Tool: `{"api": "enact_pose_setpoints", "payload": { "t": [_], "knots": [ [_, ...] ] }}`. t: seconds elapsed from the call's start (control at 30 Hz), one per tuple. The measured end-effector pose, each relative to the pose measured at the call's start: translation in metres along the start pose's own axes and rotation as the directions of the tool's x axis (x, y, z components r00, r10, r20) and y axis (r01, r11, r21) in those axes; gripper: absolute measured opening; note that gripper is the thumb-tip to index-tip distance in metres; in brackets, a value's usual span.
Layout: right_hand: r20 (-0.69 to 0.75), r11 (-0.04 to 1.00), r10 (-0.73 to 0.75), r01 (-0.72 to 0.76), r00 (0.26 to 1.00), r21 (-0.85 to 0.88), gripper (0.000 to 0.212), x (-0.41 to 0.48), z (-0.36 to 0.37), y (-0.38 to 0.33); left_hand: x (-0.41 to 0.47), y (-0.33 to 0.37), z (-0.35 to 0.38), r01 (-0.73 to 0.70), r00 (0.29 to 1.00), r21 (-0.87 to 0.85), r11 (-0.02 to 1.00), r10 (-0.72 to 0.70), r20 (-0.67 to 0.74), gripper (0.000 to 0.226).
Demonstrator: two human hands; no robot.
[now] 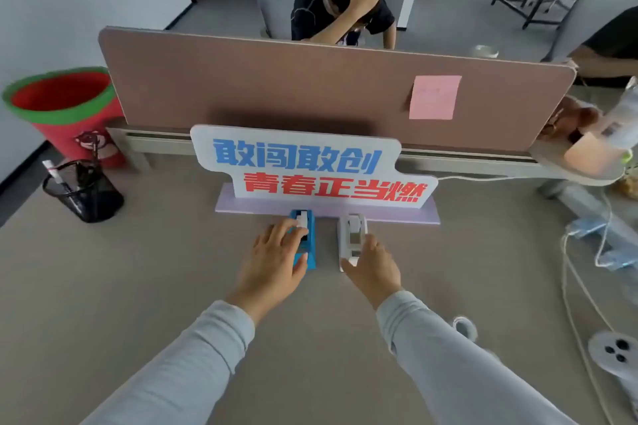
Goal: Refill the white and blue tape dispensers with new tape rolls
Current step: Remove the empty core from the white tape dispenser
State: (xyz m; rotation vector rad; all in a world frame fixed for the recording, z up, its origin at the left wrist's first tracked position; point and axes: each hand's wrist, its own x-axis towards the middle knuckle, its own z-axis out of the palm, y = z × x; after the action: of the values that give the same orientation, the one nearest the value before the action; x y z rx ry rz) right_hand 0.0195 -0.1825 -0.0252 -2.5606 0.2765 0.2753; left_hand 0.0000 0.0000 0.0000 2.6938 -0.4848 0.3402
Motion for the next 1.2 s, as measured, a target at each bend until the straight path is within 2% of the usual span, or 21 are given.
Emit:
{"api": "enact_pose_setpoints", "payload": {
  "t": [0.13, 0.3, 0.47, 0.57, 0.7, 0.83, 0.9, 1.03, 1.2],
  "knots": [
    [-0.038, 0.998, 0.041, -0.039, 0.998, 0.039, 0.049, 0.003, 0.003, 0.005, -0.007, 0.0, 0.01, -0.023, 1.0, 0.008, 1.0, 0.023, -0.01, 0.038],
    [0.116, 0.998, -0.005, -0.003, 0.993, 0.065, 0.057, -0.002, -0.007, 0.029, -0.014, 0.007, 0.021, -0.072, 0.997, -0.032, 0.997, 0.073, 0.035, 0.043],
    [0.275, 0.986, -0.165, 0.153, 0.947, 0.064, 0.06, -0.024, -0.015, 0.052, -0.022, 0.028, 0.029, -0.134, 0.987, -0.082, 0.988, 0.14, 0.074, 0.042],
    [0.311, 0.969, -0.247, 0.227, 0.918, 0.099, 0.057, -0.038, -0.011, 0.057, -0.031, 0.031, 0.035, -0.155, 0.981, -0.107, 0.982, 0.166, 0.098, 0.039],
    [0.262, 0.935, -0.354, 0.329, 0.898, 0.134, 0.053, -0.048, 0.0, 0.065, -0.048, 0.023, 0.042, -0.199, 0.967, -0.143, 0.969, 0.218, 0.129, 0.03],
    [0.165, 0.9, -0.433, 0.414, 0.886, 0.134, 0.051, -0.054, 0.012, 0.07, -0.061, 0.015, 0.048, -0.191, 0.977, -0.196, 0.962, 0.204, 0.053, 0.045],
    [0.1, 0.887, -0.457, 0.445, 0.884, 0.122, 0.053, -0.058, 0.02, 0.07, -0.067, 0.012, 0.051, -0.192, 0.979, -0.227, 0.955, 0.202, 0.023, 0.045],
    [-0.001, 0.87, -0.475, 0.47, 0.88, 0.148, 0.055, -0.063, 0.04, 0.072, -0.083, 0.007, 0.053, -0.19, 0.982, -0.258, 0.947, 0.184, -0.046, 0.035],
    [-0.061, 0.852, -0.509, 0.513, 0.858, 0.107, 0.053, -0.077, 0.053, 0.074, -0.099, 0.011, 0.047, -0.118, 0.993, -0.367, 0.923, 0.114, -0.033, 0.022]
  ]
}}
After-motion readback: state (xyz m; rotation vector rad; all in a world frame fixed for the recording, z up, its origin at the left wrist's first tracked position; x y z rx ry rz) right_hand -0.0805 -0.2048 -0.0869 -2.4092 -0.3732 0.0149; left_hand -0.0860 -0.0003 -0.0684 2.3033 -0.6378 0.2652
